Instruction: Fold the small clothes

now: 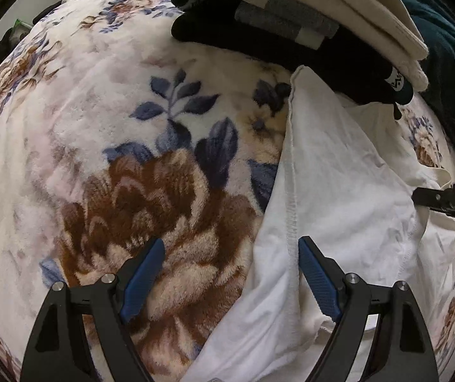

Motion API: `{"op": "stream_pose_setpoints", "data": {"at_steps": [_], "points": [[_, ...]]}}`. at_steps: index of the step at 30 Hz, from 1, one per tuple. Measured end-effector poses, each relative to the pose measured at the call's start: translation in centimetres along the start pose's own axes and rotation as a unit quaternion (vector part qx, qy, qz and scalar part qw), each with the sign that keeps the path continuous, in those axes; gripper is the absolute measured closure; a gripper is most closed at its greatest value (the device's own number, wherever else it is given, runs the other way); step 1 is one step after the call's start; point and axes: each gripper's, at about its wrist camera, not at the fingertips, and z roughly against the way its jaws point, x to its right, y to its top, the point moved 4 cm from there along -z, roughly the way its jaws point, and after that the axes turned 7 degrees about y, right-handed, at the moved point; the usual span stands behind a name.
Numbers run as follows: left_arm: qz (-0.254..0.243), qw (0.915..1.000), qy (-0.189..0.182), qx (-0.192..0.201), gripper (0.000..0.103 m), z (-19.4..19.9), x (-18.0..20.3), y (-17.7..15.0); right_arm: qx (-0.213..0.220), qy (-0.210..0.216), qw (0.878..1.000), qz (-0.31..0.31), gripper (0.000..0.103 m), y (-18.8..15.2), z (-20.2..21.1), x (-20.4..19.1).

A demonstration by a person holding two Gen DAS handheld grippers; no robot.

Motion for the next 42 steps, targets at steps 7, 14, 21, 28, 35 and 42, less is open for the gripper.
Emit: {"op": "stream_pose_setpoints", "data": {"at_steps": [7, 14, 21, 28, 35, 42], "points": [[-0.070, 0.9970, 0.014, 0.029, 0.019, 1.5, 4.2, 0.2, 0.038, 0.055, 0.997, -0.043, 0.055, 0.7, 3.5, 1.7], [-0.105, 0.9938, 0.035, 0.012, 0.019, 0.6, 6.0, -0.8, -0.043, 0.025, 0.998, -0.037, 0.052, -1.7, 0.5, 3.0], [-0.109, 0.9929, 0.032, 0.036, 0.019, 7.3, 7.2, -2.9, 0.037, 0.090, 0.988, -0.123, 0.042, -5.9, 11.9, 8.7], [-0.158, 0.9868, 0.026, 0.025, 0.019, 13.2, 13.8, -13.7, 0.025, 0.099, 0.984, -0.143, 0.042, -14.5, 19.3, 17.8], [-0.151, 0.9832, 0.017, -0.101, 0.019, 13.5, 21.9, -27.3, 0.001, 0.114, 0.988, -0.108, 0.041, -17.6, 22.9, 25.9], [-0.120, 0.9762, 0.033, -0.178, 0.019, 11.0, 24.1, -35.4, -0.044, 0.084, 0.993, -0.075, 0.041, -20.0, 20.7, 30.6]]}}
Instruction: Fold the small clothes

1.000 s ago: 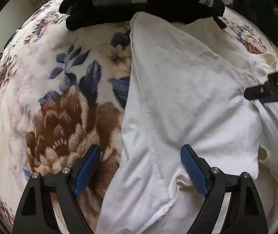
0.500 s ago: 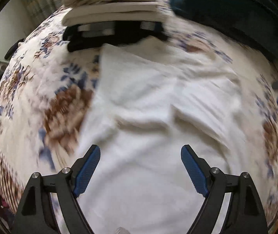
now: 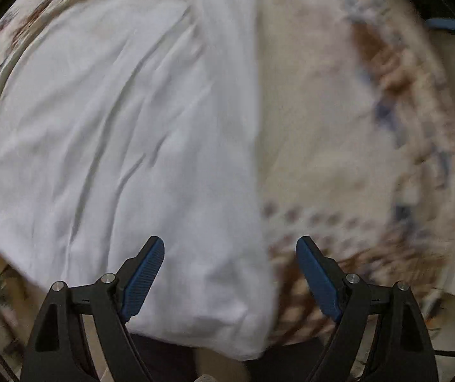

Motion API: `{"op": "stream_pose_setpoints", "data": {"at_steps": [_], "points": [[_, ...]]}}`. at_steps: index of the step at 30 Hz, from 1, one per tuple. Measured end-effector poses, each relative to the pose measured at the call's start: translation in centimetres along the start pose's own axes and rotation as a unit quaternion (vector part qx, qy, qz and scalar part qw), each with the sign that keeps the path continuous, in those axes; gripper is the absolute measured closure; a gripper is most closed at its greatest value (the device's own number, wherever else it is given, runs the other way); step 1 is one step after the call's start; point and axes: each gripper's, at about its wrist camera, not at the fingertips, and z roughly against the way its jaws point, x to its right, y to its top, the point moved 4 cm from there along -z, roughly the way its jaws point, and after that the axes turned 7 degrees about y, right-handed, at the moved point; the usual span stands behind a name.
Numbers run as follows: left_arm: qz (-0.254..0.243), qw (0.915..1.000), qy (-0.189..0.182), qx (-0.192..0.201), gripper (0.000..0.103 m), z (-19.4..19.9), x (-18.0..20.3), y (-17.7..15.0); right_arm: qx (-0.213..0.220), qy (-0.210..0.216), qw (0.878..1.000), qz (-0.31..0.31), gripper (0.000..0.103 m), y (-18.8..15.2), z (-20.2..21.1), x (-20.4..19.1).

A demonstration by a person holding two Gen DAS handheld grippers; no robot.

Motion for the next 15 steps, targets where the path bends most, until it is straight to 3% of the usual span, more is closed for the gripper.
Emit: {"op": "stream_pose_setpoints", "data": {"at_steps": [4, 7, 9, 12, 15], "points": [[0.071, 0.9966, 0.022, -0.035, 0.019, -1.8, -5.1, -2.0, -0.018, 0.007, 1.000, 0.000, 0.041, -1.0, -2.1, 0.8], [0.116, 0.9903, 0.066, -0.038, 0.019, -1.4, -9.5, -3.2, -0.027, 0.018, 0.999, 0.009, 0.041, -1.5, -3.2, 0.0], [0.133, 0.9880, 0.070, -0.037, 0.019, -1.1, -10.9, -3.7, -0.035, 0.023, 0.999, 0.016, 0.041, -1.5, -4.1, -0.8], [0.151, 0.9869, 0.054, -0.019, 0.019, 0.2, -11.1, -3.7, -0.045, 0.035, 0.998, 0.027, 0.041, -1.2, -5.0, -2.2], [0.121, 0.9923, 0.026, 0.014, 0.019, 1.2, -8.0, -2.5, -0.049, 0.034, 0.997, 0.047, 0.041, -0.6, -5.7, -3.5]]}}
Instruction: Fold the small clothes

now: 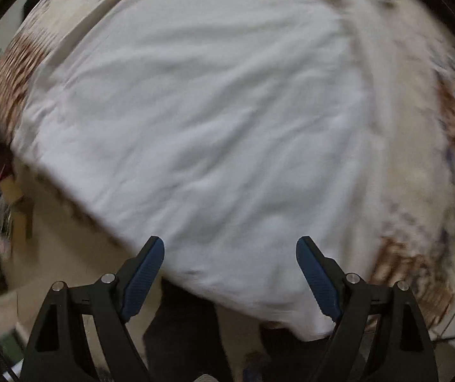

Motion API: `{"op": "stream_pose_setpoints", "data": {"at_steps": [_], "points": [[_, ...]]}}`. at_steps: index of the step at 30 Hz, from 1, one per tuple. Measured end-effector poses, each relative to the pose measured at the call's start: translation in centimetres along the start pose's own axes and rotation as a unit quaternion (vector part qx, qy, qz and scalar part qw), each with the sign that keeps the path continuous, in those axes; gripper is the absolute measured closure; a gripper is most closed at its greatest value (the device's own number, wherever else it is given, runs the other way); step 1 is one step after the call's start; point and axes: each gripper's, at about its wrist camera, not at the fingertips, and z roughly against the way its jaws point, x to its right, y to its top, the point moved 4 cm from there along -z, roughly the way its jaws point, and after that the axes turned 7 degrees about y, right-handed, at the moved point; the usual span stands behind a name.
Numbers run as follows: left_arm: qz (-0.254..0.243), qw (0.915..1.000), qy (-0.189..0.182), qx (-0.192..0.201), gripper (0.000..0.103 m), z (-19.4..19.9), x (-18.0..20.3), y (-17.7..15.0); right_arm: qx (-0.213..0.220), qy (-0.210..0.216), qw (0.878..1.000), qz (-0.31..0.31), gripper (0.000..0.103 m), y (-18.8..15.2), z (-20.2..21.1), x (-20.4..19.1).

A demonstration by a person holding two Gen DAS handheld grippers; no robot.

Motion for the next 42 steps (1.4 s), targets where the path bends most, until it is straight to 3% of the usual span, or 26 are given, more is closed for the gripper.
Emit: {"op": "stream_pose_setpoints", "data": {"at_steps": [4, 8, 10, 12, 15, 19, 20, 21, 23, 27, 33, 38, 42], "points": [[-0.065, 0.9975, -0.026, 0.001, 0.019, -1.0, 6.1, -0.5, -0.003, 0.004, 1.000, 0.014, 0.041, 1.8, -0.9, -0.9], [-0.103, 0.9945, 0.005, 0.022, 0.019, -2.3, 9.2, -1.1, 0.006, 0.039, 0.999, 0.009, 0.041, 5.4, -2.2, -1.4], [-0.105, 0.9932, 0.007, 0.049, 0.034, -2.1, 8.9, -1.2, 0.019, 0.060, 0.998, 0.004, 0.041, 8.0, -3.0, -1.6], [-0.113, 0.9915, 0.013, 0.062, 0.070, -2.2, 8.5, -2.0, 0.029, 0.071, 0.997, -0.005, 0.041, 10.5, -4.0, -1.5], [-0.115, 0.9901, 0.009, 0.080, 0.096, -2.1, 6.8, -3.4, 0.042, 0.089, 0.995, -0.030, 0.041, 14.3, -6.0, -1.2], [-0.111, 0.9896, 0.002, 0.091, 0.099, -1.8, 4.2, -2.9, 0.061, 0.119, 0.989, -0.067, 0.046, 18.0, -8.8, -0.9], [-0.109, 0.9897, -0.002, 0.093, 0.099, -1.4, 3.2, -2.6, 0.069, 0.124, 0.988, -0.067, 0.064, 18.3, -8.9, -1.1], [-0.105, 0.9901, -0.006, 0.094, 0.099, -1.0, 2.7, -2.4, 0.077, 0.125, 0.987, -0.071, 0.088, 18.6, -8.9, -1.6], [-0.101, 0.9898, -0.009, 0.100, 0.099, 0.2, 1.5, -1.6, 0.094, 0.135, 0.984, -0.071, 0.093, 18.8, -8.3, -2.7], [-0.089, 0.9894, -0.022, 0.113, 0.099, 2.4, -1.0, -1.0, 0.118, 0.132, 0.981, -0.074, 0.095, 18.8, -5.7, -5.0], [-0.034, 0.9911, -0.039, 0.123, 0.099, 5.2, -3.9, 1.1, 0.113, 0.102, 0.987, -0.054, 0.096, 19.5, -2.8, -9.4], [0.036, 0.9891, -0.032, 0.139, 0.099, 6.1, -11.0, 4.3, 0.106, 0.062, 0.992, -0.009, 0.096, 20.9, -2.1, -15.8], [0.069, 0.9874, -0.022, 0.141, 0.099, 4.5, -16.3, 6.3, 0.098, 0.031, 0.995, 0.021, 0.096, 22.8, -4.6, -22.1]]}}
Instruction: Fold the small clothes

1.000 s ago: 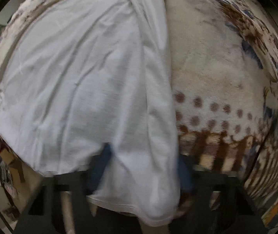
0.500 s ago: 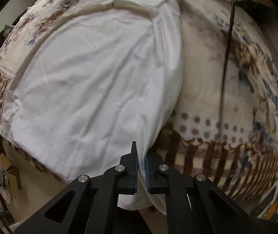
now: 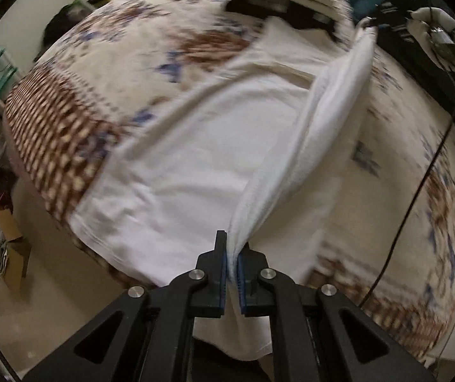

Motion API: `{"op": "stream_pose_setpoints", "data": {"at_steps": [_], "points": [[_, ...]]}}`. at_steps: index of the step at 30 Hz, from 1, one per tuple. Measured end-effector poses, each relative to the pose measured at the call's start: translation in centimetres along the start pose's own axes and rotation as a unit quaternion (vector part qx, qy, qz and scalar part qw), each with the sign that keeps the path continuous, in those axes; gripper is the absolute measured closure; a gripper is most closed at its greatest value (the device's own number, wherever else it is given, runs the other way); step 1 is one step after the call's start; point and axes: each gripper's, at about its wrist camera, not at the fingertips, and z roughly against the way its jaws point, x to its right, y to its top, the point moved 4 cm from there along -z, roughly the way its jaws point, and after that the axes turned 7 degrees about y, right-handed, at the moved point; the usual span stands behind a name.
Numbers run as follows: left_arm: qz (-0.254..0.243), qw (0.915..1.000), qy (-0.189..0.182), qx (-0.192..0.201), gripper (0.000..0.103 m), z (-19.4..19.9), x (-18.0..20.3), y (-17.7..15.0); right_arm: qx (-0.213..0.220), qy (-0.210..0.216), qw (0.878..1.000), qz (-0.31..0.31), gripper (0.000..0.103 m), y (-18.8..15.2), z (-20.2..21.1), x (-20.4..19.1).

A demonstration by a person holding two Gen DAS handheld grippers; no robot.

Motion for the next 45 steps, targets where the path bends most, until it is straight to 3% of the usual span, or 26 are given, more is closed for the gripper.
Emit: {"op": "stream_pose_setpoints", "data": {"at_steps": [10, 14, 18, 19, 20, 21, 22, 23, 25, 28, 30, 33, 36, 40, 45], "points": [[0.028, 0.9988, -0.009, -0.039, 0.099, -7.7, -9.7, 4.7, -0.010, -0.102, 0.994, 0.038, 0.097, 2.0, -13.1, -10.7], [0.031, 0.9962, -0.039, -0.071, 0.098, -9.5, -11.1, 4.8, -0.020, -0.156, 0.985, 0.066, 0.097, 2.0, -16.7, -12.5], [0.090, 0.9868, -0.094, -0.096, 0.092, -9.5, -13.2, 5.0, -0.047, -0.169, 0.982, 0.076, 0.093, 2.0, -19.0, -13.5], [0.109, 0.9837, -0.101, -0.101, 0.089, -9.1, -14.0, 5.1, -0.063, -0.149, 0.984, 0.073, 0.089, 1.8, -19.4, -13.9], [0.125, 0.9822, -0.098, -0.100, 0.070, -8.7, -15.0, 5.3, -0.071, -0.129, 0.987, 0.067, 0.068, 1.6, -19.4, -14.3], [0.137, 0.9812, -0.096, -0.097, 0.044, -8.3, -15.9, 5.6, -0.070, -0.103, 0.990, 0.061, 0.041, 1.3, -19.0, -14.6], [0.146, 0.9808, -0.094, -0.090, 0.034, -7.8, -16.8, 6.0, -0.064, -0.080, 0.993, 0.060, 0.031, 0.8, -18.0, -15.1], [0.153, 0.9809, -0.091, -0.079, 0.028, -7.2, -17.8, 6.4, -0.061, -0.076, 0.993, 0.064, 0.027, 0.2, -17.4, -15.5], [0.151, 0.9823, -0.086, -0.069, 0.028, -6.2, -19.0, 7.3, -0.053, -0.066, 0.993, 0.079, 0.027, -1.5, -15.3, -16.1], [0.135, 0.9845, -0.089, -0.067, 0.028, -5.9, -19.3, 8.1, -0.044, -0.077, 0.992, 0.090, 0.027, -5.9, -11.5, -15.8], [0.112, 0.9873, -0.085, -0.073, 0.028, -6.2, -18.8, 8.4, -0.049, -0.071, 0.994, 0.067, 0.027, -10.0, -9.3, -14.8], [0.072, 0.9918, -0.071, -0.078, 0.028, -6.8, -17.6, 8.4, -0.071, -0.051, 0.996, 0.027, 0.027, -17.6, -7.3, -12.4], [0.063, 0.9931, -0.067, -0.072, 0.028, -6.3, -17.0, 8.3, -0.091, -0.043, 0.995, -0.008, 0.027, -25.7, -6.2, -9.9], [0.045, 0.9950, -0.057, -0.069, 0.028, -5.1, -17.1, 7.3, -0.140, -0.005, 0.987, -0.076, 0.027, -36.9, -6.9, -7.4], [0.033, 0.9950, -0.062, -0.071, 0.028, -4.4, -18.3, 6.0, -0.158, 0.002, 0.978, -0.137, 0.032, -46.9, -9.2, -5.3]]}}
